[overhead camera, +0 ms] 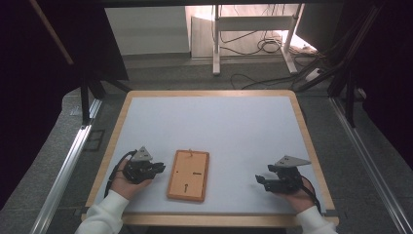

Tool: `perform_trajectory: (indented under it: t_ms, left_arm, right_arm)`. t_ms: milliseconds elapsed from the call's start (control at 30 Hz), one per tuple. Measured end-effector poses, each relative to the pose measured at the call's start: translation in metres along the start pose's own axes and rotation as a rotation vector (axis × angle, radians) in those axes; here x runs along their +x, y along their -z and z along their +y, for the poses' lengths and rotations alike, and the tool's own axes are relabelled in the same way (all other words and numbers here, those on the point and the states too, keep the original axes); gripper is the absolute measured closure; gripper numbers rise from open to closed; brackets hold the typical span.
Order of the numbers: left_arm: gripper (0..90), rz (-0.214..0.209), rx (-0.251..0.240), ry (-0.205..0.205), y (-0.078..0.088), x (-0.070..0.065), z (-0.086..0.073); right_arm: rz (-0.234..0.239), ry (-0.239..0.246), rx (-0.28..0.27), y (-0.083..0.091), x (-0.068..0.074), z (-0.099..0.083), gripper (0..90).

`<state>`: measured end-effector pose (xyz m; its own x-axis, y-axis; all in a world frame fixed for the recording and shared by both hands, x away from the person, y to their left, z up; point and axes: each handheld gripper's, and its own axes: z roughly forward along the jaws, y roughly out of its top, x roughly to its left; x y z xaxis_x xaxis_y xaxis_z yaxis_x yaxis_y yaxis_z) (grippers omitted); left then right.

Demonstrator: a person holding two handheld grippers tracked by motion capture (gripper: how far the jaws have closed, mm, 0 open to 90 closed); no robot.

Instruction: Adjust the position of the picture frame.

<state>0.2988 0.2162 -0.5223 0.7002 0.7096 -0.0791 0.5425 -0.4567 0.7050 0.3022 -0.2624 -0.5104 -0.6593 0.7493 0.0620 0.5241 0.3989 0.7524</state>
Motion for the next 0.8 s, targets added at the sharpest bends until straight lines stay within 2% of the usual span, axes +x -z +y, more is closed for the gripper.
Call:
perform_trajectory:
  t_ms: [100, 367, 500, 633, 667, 800]
  left_arm:
    - [89.9, -0.016, 0.024, 0.001, -0.002, -0.002, -0.001]
    - [90.0, -0.045, 0.066, -0.040, -0.003, -0.016, -0.007]
    - [90.0, -0.083, 0.081, -0.058, -0.005, -0.023, -0.010]
    - [90.0, -0.076, 0.101, -0.079, -0.005, -0.027, -0.011]
    - [90.0, -0.081, 0.100, -0.069, -0.005, -0.028, -0.012]
    - [90.0, -0.071, 0.105, -0.075, -0.007, -0.030, -0.012]
  right_arm:
    - [-0.008, -0.006, -0.007, 0.000, -0.001, 0.001, 29.7]
    - [-0.012, -0.002, -0.004, -0.001, 0.000, 0.002, 28.9]
    - [-0.019, 0.002, -0.003, -0.001, 0.001, 0.003, 28.7]
    - [-0.023, -0.002, -0.006, -0.001, 0.000, 0.003, 28.7]
    - [-0.025, -0.003, -0.007, -0.001, 0.000, 0.003, 28.7]
    - [-0.029, -0.004, -0.006, -0.002, -0.001, 0.003, 28.7]
